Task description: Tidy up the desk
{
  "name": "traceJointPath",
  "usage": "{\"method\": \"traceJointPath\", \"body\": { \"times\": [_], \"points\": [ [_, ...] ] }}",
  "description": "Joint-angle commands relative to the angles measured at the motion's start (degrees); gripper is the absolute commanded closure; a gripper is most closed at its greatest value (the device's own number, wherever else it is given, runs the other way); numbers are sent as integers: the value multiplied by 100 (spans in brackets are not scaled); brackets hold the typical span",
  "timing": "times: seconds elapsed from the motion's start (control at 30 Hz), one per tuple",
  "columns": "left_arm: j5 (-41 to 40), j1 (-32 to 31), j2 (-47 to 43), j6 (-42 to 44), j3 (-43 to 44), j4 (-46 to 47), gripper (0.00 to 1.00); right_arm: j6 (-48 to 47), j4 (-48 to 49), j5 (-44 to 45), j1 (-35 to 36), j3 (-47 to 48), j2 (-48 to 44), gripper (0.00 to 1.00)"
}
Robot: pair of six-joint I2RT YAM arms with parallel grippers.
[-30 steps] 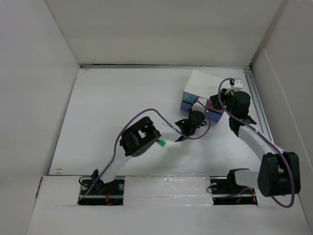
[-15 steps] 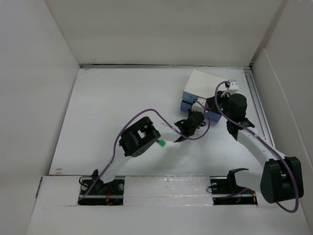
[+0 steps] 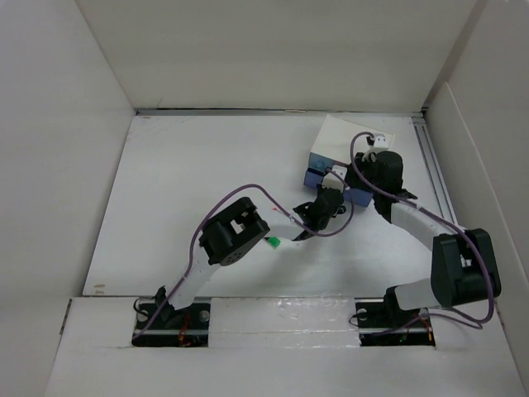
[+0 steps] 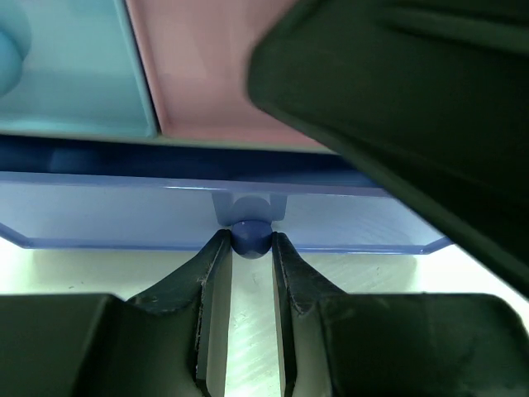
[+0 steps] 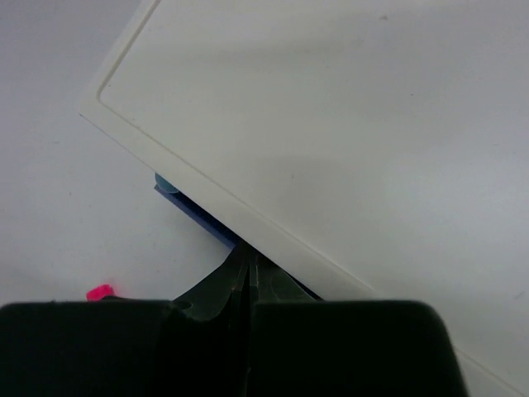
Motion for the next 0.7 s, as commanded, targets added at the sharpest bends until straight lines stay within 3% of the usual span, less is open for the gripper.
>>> {"method": "traceJointPath", "body": {
  "times": [0.0,0.17,0.67],
  "points": [
    [-168,35,-534,-4,-85,333,100,42,585,51,-114,558,296,100],
    [-168,35,-561,-21,-234,359,100,244,1173,-81,-290,813,998,100],
    [-308,35,-420,102,-120,298,100,386,1297,-301,-563,1930,2275,100]
  ]
}}
